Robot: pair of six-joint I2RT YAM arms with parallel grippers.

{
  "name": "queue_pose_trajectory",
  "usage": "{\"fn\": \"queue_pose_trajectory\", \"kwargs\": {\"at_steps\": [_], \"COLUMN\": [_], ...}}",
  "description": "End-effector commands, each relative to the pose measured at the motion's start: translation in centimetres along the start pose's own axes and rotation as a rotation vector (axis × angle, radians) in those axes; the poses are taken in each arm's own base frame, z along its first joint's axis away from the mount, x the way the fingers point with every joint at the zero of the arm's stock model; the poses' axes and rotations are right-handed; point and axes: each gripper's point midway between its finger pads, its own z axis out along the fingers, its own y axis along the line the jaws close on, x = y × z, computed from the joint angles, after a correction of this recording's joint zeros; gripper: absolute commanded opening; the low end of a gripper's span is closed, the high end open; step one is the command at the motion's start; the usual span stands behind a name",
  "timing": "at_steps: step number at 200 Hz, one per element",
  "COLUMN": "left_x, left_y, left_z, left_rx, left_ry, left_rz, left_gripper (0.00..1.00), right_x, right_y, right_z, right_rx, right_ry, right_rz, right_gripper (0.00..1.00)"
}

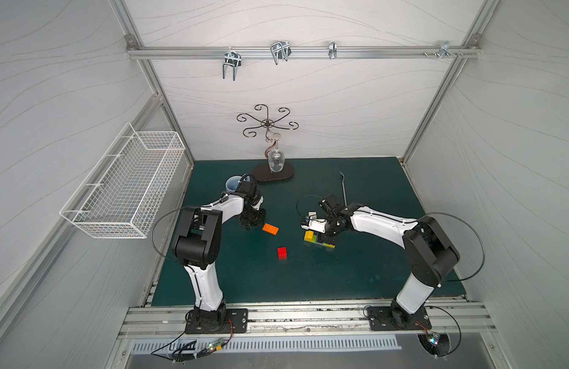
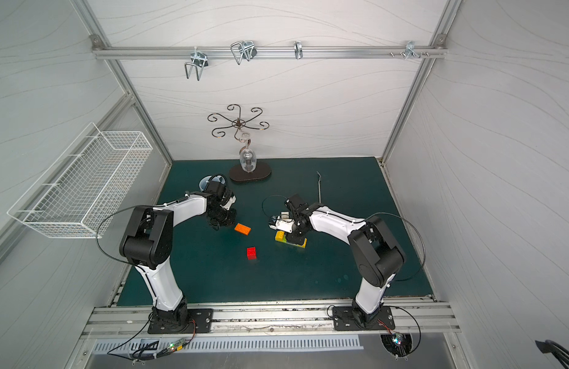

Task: Assemble a fork with lego
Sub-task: Move the lego brick at the center of the board.

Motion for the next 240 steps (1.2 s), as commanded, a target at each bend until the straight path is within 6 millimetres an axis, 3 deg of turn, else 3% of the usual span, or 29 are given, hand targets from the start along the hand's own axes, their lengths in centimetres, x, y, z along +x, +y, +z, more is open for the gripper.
{"fn": "queue_pose_trajectory", "kwargs": {"at_steps": [1, 151, 177, 240], "left_x": [1.1, 4.4, 3.6, -0.2], "left_y": [-1.9, -6.1, -5.9, -6.8], "left_z": [0.4, 1.3, 0.2, -5.4], "left_rx": [0.044, 0.115, 0.091, 0.052], "left_ry": [0.048, 0.112, 0.069, -0.094], "left_rz": [0.045, 0.053, 0.063, 0.079], "left_gripper": [0.00, 0.00, 0.00, 0.00], "right_x": [2.5, 1.6, 0.7, -0.1], "right_y": [0.2, 0.2, 0.2, 0.5], "right_z": [0.6, -0.1, -0.6, -1.2], "right_rx": [0.000, -0.001, 0.006, 0.010], "right_ry": [0.080, 0.064, 0.051, 0.056], "right_rz": [0.020, 0.036, 0.038, 0.026], "right_gripper": [0.00, 0.00, 0.00, 0.00]}}
